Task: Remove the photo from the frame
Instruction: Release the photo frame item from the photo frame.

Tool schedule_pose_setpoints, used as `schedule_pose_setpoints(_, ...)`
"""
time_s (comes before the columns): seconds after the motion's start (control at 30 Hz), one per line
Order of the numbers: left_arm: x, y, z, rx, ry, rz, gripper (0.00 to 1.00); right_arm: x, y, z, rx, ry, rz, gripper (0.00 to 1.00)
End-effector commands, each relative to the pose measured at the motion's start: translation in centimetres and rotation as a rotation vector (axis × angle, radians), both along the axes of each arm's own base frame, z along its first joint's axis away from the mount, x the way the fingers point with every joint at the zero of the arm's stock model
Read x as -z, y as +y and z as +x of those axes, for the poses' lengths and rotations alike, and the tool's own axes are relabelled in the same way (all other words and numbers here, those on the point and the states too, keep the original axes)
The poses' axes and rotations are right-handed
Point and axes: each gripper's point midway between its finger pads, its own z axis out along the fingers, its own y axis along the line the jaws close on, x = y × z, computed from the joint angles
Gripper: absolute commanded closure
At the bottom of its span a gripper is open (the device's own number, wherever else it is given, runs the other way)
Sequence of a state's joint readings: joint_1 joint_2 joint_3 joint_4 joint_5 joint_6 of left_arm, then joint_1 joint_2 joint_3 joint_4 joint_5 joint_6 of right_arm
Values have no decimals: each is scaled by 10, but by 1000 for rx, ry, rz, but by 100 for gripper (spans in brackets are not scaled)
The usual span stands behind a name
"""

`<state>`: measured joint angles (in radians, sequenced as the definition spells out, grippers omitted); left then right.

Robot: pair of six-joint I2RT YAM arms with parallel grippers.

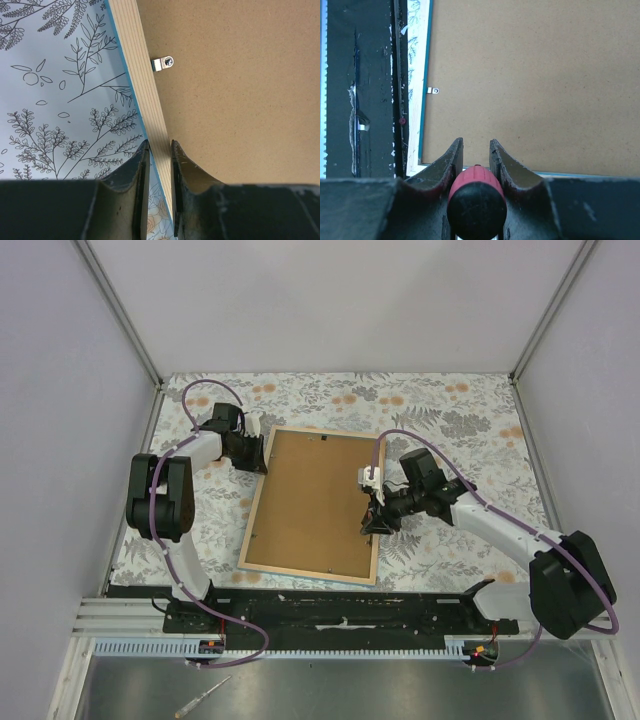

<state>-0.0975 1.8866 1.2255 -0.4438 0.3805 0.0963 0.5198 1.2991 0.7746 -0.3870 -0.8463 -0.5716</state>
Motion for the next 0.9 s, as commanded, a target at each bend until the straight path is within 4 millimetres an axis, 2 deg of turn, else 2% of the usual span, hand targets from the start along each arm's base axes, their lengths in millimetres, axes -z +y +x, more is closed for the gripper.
schedule_pose_setpoints(0.0,4,5,1,-28,12,0,98,-2,6,1,-5,-2,36,100)
schedule_pose_setpoints(0.87,3,4,0,-30,11,-13,98,12,2,18,78,13,-34,100)
